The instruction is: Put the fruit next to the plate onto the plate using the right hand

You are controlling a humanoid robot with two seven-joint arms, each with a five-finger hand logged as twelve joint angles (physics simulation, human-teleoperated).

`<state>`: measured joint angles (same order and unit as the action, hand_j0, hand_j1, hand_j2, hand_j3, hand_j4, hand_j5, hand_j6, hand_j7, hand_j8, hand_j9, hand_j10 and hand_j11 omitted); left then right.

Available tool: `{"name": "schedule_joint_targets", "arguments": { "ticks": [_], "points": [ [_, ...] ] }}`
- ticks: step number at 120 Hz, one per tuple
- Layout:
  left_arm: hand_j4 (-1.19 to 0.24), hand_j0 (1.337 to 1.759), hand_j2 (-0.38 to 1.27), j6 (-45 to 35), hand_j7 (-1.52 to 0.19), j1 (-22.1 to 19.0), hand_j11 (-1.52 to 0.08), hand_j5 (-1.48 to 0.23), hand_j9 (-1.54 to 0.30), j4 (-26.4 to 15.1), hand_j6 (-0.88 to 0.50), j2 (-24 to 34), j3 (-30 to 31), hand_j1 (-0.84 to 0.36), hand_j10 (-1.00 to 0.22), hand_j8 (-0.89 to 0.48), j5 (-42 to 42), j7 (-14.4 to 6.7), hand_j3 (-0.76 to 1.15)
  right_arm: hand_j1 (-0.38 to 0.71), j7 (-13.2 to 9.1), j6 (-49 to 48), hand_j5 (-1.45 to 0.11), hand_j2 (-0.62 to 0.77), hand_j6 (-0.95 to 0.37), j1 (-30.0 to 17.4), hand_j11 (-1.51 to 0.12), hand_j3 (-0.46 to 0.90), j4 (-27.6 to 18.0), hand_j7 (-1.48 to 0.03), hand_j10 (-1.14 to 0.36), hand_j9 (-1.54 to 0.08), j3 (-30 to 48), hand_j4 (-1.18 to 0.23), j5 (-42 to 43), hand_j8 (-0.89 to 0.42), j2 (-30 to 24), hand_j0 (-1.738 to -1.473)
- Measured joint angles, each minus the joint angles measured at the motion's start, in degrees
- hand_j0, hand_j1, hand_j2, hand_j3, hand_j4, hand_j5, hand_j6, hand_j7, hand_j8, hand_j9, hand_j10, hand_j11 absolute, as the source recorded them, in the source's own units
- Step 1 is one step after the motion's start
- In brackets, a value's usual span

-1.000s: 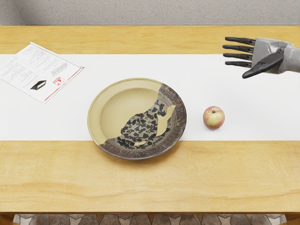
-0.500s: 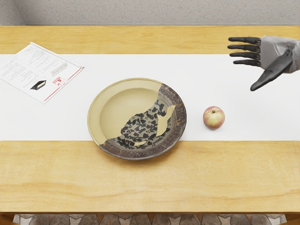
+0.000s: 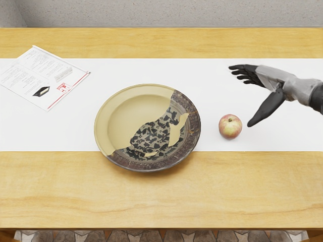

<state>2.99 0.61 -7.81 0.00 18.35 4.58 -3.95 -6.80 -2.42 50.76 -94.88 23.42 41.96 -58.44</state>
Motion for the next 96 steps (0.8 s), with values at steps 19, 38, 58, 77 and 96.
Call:
{"name": "schedule_joint_targets", "arguments": {
  "ticks": [19, 38, 58, 77, 96],
  "points": [
    [-0.25, 1.658, 0.05, 0.0, -0.32, 0.0, -0.32, -0.32, -0.32, 0.0, -0.25, 0.0, 0.0, 0.06, -0.24, -0.25, 0.0, 0.0, 0.00, -0.23, -0.7, 6.7, -0.13, -0.02, -0.11, -3.2, -0.13, 0.00, -1.1, -0.13, -0.10, -0.13, -1.2, -0.11, 5.7, -0.11, 2.1, -1.658],
    [-0.25, 1.658, 0.05, 0.0, -0.32, 0.0, -0.32, -0.32, -0.32, 0.0, -0.25, 0.0, 0.0, 0.06, -0.24, -0.25, 0.0, 0.0, 0.00, -0.21, -1.1, 9.6, -0.15, -0.02, -0.12, -5.3, -0.15, 0.00, -1.3, -0.15, -0.12, -0.15, -1.9, -0.12, 7.8, -0.12, 3.5, -1.658],
    [-0.25, 1.658, 0.05, 0.0, -0.32, 0.0, -0.32, -0.32, -0.32, 0.0, -0.25, 0.0, 0.0, 0.06, -0.24, -0.25, 0.0, 0.0, 0.00, -0.15, -0.6, 12.5, -0.22, -0.03, -0.18, -8.2, -0.22, 0.00, -1.2, -0.22, -0.17, -0.22, -2.1, -0.17, 10.5, -0.18, 5.8, -1.658],
    [-0.25, 1.658, 0.05, 0.0, -0.32, 0.0, -0.32, -0.32, -0.32, 0.0, -0.25, 0.0, 0.0, 0.06, -0.24, -0.25, 0.0, 0.0, 0.00, -0.10, -0.7, 15.4, -0.27, -0.04, -0.22, -10.8, -0.27, 0.00, -0.5, -0.27, -0.21, -0.27, -2.2, -0.21, 14.2, -0.22, 8.2, -1.658],
    [-0.25, 1.658, 0.05, 0.0, -0.32, 0.0, -0.32, -0.32, -0.32, 0.0, -0.25, 0.0, 0.0, 0.06, -0.24, -0.25, 0.0, 0.0, 0.00, -0.08, -0.8, 17.0, -0.30, -0.04, -0.23, -12.2, -0.30, 0.00, 2.6, -0.30, -0.23, -0.30, -2.2, -0.23, 17.6, -0.23, 11.8, -1.658]
  ]
}}
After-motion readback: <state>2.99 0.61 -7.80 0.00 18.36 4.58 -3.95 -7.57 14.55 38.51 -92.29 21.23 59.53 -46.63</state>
